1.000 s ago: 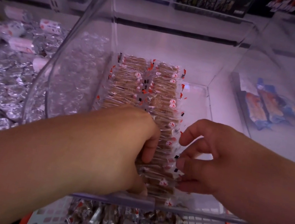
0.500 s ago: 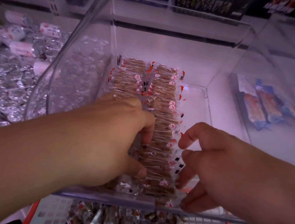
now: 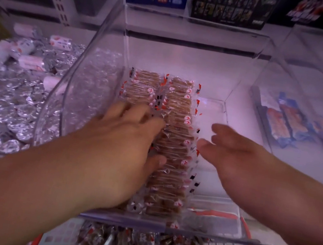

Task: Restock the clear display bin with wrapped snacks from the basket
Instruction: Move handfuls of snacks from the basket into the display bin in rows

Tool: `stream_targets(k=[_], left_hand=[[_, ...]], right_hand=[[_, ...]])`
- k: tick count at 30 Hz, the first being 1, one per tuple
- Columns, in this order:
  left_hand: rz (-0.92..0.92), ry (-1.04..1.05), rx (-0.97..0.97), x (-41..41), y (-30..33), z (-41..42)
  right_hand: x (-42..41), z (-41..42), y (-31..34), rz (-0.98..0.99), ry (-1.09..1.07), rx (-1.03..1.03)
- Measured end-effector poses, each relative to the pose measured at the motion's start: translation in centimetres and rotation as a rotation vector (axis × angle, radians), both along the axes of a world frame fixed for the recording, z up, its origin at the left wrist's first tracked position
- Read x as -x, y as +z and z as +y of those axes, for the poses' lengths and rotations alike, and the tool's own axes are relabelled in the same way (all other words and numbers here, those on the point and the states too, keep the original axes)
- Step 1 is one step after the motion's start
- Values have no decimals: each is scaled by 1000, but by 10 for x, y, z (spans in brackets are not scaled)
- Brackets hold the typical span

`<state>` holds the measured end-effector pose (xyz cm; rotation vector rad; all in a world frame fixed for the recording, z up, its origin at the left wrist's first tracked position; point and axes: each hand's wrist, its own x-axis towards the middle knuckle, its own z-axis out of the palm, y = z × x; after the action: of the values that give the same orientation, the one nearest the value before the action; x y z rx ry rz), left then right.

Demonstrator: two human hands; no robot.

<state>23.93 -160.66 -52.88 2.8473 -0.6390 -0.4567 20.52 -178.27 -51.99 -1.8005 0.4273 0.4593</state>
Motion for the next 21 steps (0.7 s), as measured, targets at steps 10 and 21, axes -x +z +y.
stream_targets(k=[10, 21], left_hand=[[103, 1, -91, -2, -17, -10], [1, 54, -68, 4, -11, -30]], right_hand=[[-5, 0, 0, 156, 104, -413], [-1, -23, 17, 84, 52, 26]])
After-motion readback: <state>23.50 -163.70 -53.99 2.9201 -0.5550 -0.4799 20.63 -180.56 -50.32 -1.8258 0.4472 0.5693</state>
